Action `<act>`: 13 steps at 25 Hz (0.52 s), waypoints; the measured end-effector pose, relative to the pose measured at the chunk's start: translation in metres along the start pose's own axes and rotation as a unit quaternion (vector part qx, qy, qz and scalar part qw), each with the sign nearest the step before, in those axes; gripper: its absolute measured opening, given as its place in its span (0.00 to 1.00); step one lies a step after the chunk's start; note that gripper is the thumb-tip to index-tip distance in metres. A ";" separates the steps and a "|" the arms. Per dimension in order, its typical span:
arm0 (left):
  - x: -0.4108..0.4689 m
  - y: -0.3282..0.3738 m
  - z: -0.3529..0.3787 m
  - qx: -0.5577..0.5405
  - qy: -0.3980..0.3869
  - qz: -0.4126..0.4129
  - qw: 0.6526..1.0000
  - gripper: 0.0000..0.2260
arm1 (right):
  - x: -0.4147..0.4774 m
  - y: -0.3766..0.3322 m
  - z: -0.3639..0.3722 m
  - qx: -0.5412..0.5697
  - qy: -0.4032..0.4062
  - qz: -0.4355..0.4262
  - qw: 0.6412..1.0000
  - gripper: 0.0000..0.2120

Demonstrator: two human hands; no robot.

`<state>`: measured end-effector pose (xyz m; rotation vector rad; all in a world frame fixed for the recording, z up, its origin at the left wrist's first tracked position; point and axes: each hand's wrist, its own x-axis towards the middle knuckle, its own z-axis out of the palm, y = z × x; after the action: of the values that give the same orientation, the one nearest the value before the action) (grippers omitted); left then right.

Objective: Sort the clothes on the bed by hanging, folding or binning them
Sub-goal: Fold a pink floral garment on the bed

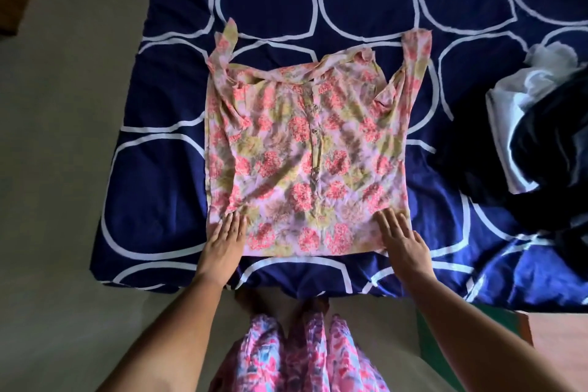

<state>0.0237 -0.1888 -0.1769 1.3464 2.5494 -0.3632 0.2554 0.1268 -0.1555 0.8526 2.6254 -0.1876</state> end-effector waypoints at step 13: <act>-0.066 0.033 -0.013 -0.108 -0.145 -0.049 0.982 0.25 | -0.065 0.012 0.024 0.014 -0.012 -0.025 1.000 0.37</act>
<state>0.0859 -0.2178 -0.1472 1.0126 2.3381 -0.2670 0.3184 0.0957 -0.1520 0.7896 2.6290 -0.2469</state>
